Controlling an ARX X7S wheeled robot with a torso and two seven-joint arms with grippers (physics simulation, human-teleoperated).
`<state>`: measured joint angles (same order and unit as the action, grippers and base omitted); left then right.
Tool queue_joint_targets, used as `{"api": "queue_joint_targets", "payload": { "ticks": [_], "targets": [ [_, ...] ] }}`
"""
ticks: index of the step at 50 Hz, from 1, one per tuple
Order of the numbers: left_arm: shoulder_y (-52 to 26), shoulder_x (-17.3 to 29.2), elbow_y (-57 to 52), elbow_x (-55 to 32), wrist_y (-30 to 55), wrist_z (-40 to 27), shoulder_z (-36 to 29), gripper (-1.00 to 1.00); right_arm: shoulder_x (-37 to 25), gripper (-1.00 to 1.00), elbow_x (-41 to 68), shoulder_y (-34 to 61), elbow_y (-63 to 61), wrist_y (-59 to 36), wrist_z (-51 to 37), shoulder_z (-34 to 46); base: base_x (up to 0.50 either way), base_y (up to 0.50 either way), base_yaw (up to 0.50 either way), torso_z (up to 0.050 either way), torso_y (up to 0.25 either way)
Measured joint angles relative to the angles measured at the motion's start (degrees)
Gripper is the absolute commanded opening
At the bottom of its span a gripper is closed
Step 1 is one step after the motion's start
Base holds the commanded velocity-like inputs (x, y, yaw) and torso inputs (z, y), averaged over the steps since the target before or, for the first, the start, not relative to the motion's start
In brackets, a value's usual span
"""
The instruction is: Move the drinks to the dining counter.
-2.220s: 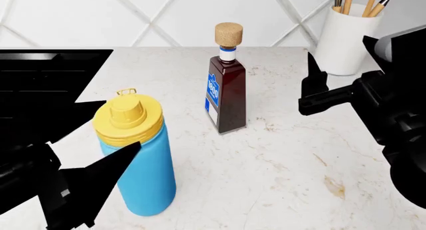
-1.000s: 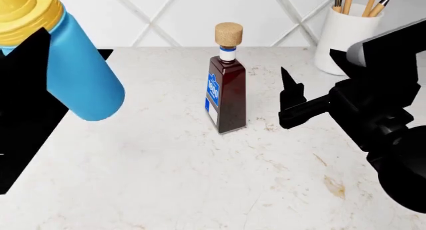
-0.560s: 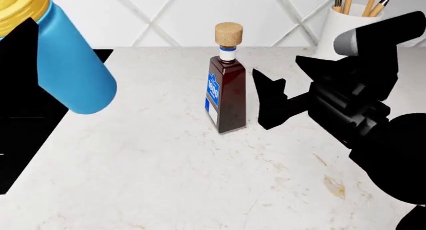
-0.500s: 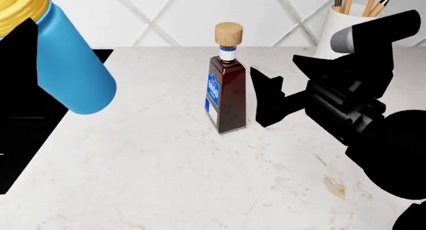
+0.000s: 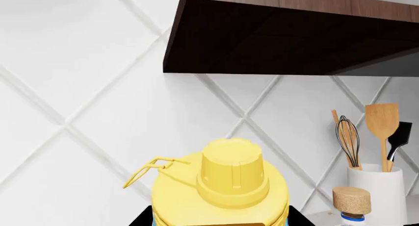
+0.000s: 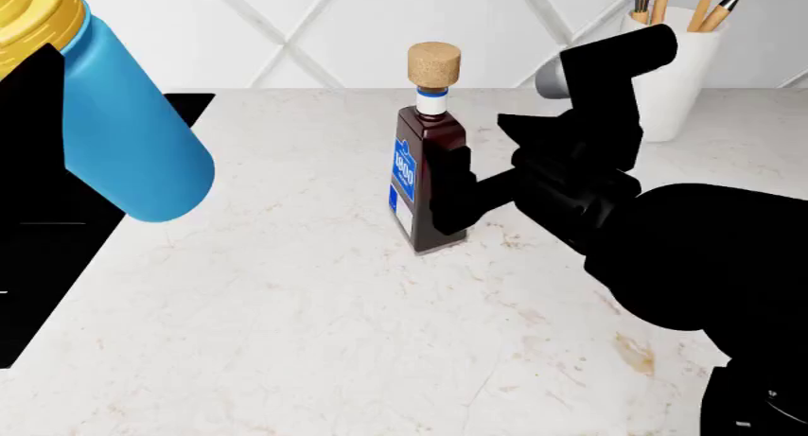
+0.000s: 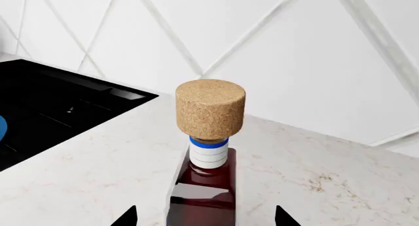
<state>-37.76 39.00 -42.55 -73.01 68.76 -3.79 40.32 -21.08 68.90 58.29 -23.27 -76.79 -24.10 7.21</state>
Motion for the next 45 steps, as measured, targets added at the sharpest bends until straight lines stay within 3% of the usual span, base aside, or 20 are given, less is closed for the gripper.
{"api": "queue_joint_targets", "payload": {
  "ticks": [30, 31, 45],
  "targets": [
    [3.3, -0.3, -0.2, 2.0, -2.2, 2.4, 0.7, -1.00, 1.2, 1.00, -11.8, -0.1, 9.6, 8.7, 7.5, 11.7, 0.00, 0.00, 0.00, 0.000, 0.001],
    [3.4, -0.3, -0.2, 2.0, -2.3, 2.4, 0.7, -1.00, 1.3, -1.00, -12.2, -0.1, 10.1, 9.1, 7.8, 12.2, 0.00, 0.00, 0.00, 0.000, 0.000],
    [4.2, -0.4, -0.1, 2.7, -3.2, 3.3, 0.4, -1.00, 1.2, -1.00, -14.2, -0.1, 11.7, 11.5, 9.1, 13.9, 0.00, 0.00, 0.00, 0.000, 0.000]
  ]
}}
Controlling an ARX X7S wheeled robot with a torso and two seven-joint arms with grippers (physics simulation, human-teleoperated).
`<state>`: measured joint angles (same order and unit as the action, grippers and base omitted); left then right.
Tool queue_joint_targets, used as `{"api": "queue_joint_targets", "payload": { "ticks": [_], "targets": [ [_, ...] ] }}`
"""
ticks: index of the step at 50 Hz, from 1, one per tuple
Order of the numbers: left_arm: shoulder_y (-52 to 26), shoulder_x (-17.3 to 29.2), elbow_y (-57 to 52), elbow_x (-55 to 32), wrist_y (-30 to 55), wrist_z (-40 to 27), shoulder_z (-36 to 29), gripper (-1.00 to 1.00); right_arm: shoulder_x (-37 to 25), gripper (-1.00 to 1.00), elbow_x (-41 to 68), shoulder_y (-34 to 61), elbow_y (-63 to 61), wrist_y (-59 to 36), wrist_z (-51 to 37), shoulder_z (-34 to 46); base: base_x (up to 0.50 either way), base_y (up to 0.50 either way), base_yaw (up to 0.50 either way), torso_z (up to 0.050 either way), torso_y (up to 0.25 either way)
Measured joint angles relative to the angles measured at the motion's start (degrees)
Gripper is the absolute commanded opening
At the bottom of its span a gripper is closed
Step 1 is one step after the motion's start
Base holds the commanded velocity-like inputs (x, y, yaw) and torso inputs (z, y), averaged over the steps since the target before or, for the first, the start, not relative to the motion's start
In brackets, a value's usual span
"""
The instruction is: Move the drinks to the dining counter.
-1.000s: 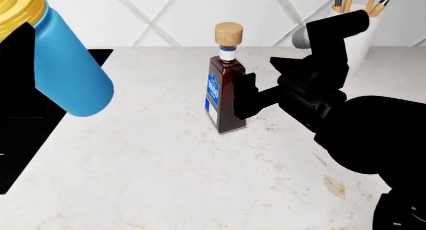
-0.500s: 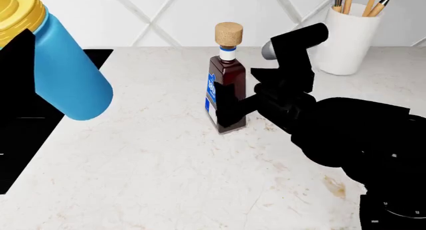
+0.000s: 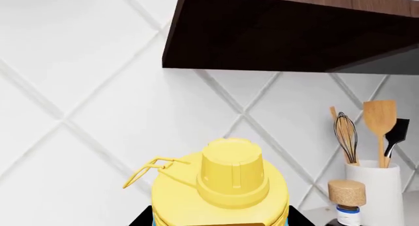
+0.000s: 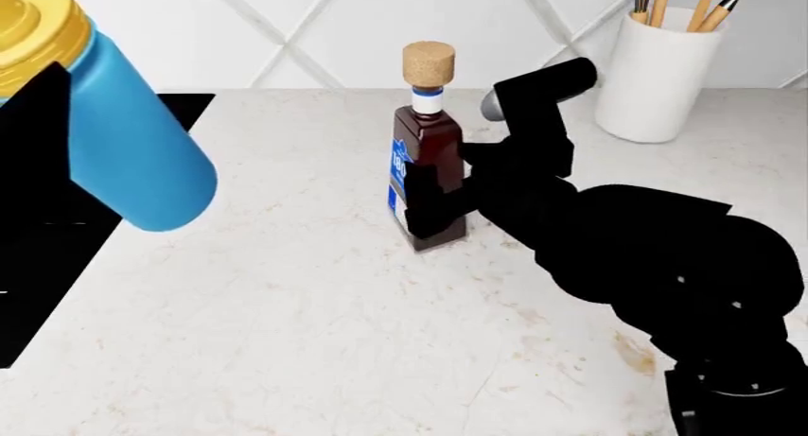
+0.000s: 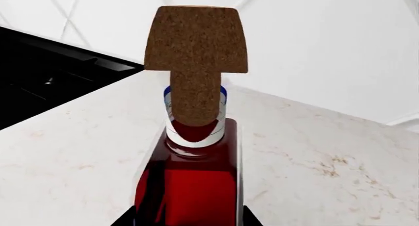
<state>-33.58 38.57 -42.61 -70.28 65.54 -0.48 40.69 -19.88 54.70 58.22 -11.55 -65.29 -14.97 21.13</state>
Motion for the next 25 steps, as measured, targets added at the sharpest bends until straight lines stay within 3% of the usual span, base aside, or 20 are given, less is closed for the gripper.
{"api": "queue_joint_targets", "payload": {
  "ticks": [13, 25],
  "targets": [
    [0.8, 0.0, 0.2, 0.7, -0.7, 0.7, -0.4, -1.00, -0.7, -1.00, 2.8, -1.5, -3.6, 0.3, -3.3, -1.9, 0.00, 0.00, 0.00, 0.000, 0.000],
    [1.4, 0.1, 0.0, 0.6, -1.0, 0.4, -0.2, -1.00, -2.2, -1.00, 9.8, -3.0, -14.8, -3.1, -13.1, -8.6, 0.00, 0.00, 0.00, 0.000, 0.002]
  ]
}}
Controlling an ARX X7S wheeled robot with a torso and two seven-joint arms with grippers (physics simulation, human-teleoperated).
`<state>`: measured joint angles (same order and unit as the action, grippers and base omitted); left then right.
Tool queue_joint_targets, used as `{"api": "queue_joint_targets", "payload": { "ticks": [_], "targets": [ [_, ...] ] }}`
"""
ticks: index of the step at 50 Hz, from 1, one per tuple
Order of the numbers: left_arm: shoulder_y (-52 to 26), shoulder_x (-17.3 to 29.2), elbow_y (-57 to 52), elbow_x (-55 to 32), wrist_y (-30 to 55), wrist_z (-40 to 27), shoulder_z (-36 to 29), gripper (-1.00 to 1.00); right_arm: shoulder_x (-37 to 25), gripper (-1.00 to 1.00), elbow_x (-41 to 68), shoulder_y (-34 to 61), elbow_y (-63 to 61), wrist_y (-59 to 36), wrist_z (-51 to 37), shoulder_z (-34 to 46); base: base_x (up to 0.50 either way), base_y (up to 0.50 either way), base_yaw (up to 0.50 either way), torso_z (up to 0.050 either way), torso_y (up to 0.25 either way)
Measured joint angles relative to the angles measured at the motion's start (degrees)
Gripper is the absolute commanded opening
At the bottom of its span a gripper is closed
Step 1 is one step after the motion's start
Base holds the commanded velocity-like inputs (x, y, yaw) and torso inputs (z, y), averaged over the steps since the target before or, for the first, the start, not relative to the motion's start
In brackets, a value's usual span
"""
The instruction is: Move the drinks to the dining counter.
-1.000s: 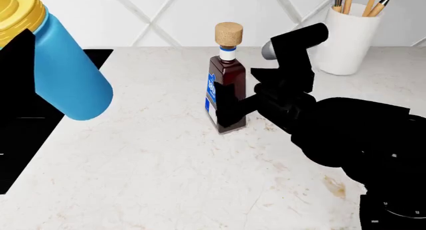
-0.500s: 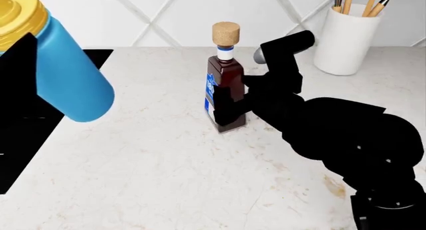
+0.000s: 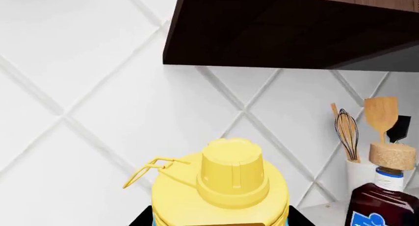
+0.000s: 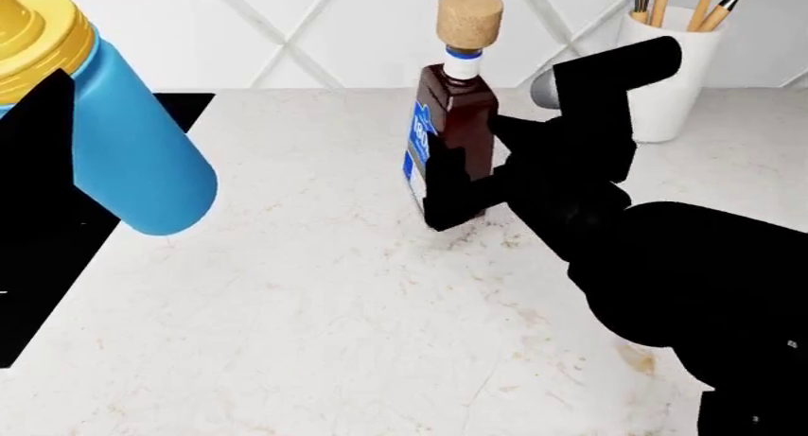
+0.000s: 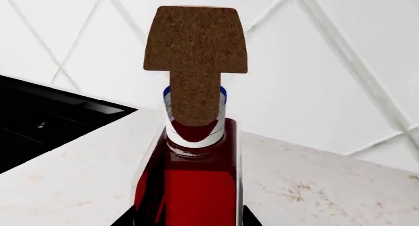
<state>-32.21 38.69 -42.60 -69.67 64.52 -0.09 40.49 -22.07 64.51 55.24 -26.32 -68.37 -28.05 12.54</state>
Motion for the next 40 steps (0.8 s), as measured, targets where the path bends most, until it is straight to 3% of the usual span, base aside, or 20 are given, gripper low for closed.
{"api": "queue_joint_targets", "payload": {
  "ticks": [23, 40],
  "targets": [
    [-0.2, 1.1, -0.8, -2.8, 0.3, -2.0, 0.7, -1.00, -1.0, -1.00, 1.8, -0.5, -6.7, -0.2, -4.6, -1.2, -0.45, 0.00, 0.00, 0.001, 0.001],
    [-1.3, 2.5, -1.2, -5.9, 0.7, -4.1, 0.5, -1.00, -3.2, -1.00, 0.4, -1.2, -9.2, 1.0, -4.5, -0.1, -0.44, 0.38, 0.00, 0.000, 0.001]
  ]
}}
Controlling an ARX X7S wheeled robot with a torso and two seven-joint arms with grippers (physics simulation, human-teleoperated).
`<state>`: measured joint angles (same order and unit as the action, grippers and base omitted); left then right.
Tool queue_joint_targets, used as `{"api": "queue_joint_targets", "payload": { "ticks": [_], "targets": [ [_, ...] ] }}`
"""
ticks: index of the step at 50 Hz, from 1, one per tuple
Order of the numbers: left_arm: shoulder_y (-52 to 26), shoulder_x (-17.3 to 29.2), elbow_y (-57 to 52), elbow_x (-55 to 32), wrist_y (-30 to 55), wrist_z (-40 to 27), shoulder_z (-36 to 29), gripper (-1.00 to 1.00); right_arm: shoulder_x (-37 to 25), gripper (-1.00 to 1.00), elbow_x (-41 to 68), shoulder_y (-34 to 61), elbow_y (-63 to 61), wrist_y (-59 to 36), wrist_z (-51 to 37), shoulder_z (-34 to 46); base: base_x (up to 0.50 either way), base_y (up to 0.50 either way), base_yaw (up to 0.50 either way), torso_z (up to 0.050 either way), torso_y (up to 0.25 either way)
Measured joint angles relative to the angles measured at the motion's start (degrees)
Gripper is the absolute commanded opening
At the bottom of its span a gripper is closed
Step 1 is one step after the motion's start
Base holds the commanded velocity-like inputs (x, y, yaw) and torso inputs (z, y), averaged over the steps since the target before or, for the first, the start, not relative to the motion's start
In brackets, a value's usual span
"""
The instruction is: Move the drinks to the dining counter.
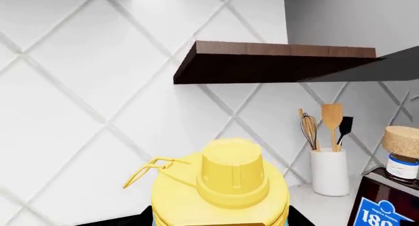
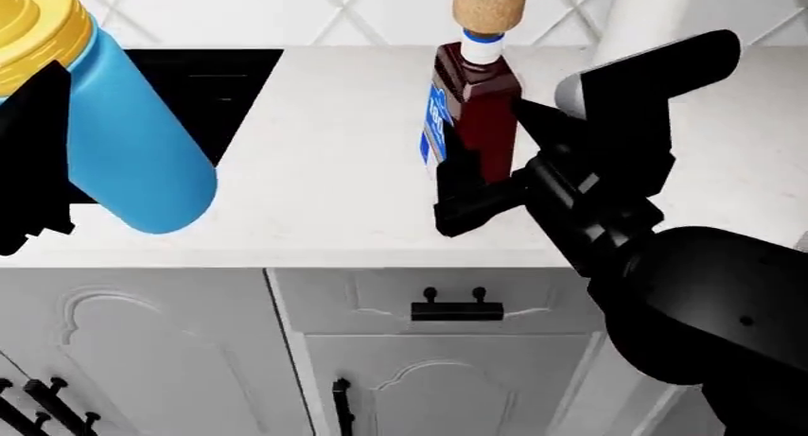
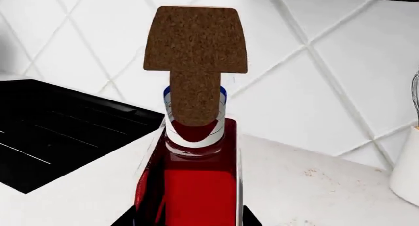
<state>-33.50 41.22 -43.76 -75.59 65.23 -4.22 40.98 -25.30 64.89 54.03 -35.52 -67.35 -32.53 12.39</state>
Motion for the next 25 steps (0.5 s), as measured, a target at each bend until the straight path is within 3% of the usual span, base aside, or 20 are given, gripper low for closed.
{"api": "queue_joint_targets", "payload": {
  "ticks": [25],
  "targets": [
    [-2.4, 2.5, 0.1, -4.7, 0.5, -4.1, -0.9, -1.00, -1.6, -1.00, 0.8, -0.9, -1.1, 1.4, 0.1, -0.1, -0.41, 0.43, 0.00, 0.001, 0.001]
  ]
}}
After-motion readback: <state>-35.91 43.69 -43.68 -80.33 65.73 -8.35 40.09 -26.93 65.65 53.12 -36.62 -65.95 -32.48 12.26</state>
